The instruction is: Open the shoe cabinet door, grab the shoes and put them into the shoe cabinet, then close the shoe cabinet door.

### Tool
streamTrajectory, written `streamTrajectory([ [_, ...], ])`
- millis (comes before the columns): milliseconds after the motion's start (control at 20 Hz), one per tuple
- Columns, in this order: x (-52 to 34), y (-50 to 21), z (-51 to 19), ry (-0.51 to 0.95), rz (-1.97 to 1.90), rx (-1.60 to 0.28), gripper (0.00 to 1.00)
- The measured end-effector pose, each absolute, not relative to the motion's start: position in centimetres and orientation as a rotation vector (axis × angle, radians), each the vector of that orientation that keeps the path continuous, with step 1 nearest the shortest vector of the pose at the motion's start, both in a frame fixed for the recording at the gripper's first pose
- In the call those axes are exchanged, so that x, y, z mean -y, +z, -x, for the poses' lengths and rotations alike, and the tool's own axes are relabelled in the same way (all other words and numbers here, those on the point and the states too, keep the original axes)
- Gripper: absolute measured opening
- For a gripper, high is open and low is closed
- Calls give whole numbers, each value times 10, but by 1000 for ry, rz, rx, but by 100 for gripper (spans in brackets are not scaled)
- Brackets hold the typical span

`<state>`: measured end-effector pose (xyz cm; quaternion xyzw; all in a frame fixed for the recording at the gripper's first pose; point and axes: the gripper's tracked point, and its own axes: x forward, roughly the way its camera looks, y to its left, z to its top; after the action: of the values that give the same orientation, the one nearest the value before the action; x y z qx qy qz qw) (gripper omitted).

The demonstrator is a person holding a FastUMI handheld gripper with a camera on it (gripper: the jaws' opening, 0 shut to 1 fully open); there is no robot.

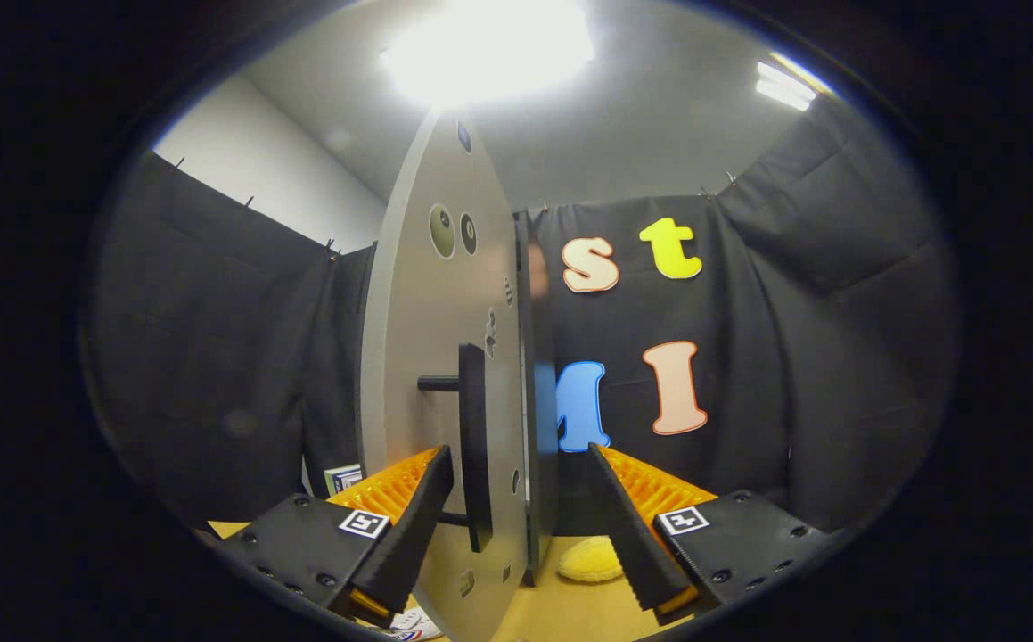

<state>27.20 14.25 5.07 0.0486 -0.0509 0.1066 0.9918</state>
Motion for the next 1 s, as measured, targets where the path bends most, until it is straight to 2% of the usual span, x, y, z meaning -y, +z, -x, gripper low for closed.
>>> streamTrajectory([
  [50, -144, 54, -265, 206, -97, 119, 96],
  [450, -221, 23, -215, 204, -14, 63, 92],
  [1000, -316, -170, -216, 175, -10, -368, 91],
])
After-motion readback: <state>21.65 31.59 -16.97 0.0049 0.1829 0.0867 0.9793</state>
